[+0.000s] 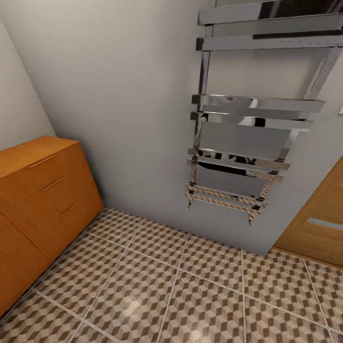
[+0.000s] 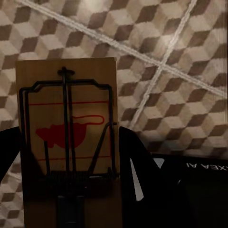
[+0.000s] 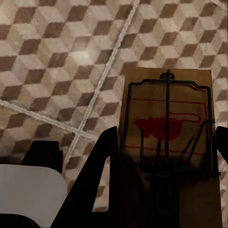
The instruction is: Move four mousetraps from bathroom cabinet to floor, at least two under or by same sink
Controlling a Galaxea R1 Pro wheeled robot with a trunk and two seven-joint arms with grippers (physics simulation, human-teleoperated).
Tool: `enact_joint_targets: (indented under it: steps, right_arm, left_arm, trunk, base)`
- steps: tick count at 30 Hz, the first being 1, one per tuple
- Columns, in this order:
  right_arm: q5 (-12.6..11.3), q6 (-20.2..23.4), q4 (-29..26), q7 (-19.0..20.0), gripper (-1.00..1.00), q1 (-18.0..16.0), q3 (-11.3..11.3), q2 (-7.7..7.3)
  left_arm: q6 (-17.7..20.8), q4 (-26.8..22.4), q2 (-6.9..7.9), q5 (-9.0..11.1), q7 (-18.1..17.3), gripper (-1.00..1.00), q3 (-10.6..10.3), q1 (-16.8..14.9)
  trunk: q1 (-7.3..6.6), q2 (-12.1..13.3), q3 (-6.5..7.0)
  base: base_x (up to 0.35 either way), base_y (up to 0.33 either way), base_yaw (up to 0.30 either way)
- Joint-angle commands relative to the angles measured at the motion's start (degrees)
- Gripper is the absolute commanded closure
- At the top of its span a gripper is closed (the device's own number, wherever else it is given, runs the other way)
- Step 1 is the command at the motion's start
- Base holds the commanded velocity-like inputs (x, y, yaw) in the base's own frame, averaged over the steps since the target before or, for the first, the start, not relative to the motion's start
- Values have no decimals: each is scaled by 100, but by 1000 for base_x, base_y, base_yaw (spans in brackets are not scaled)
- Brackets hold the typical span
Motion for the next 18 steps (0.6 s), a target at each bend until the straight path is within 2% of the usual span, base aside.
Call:
enact_joint_targets:
  steps: [1,18]
  right_arm:
    - [-7,-1,1,9,100,0,0,0]
    - [-15,-1,0,13,100,0,0,0]
  left_arm:
    - [5,0,0,-19,3,100,1,0]
    - [2,26,9,-19,3,100,1,0]
  trunk:
    - [0,0,-6]
    - [0,0,-109]
  base:
    - [0,0,-228]
    - [0,0,-228]
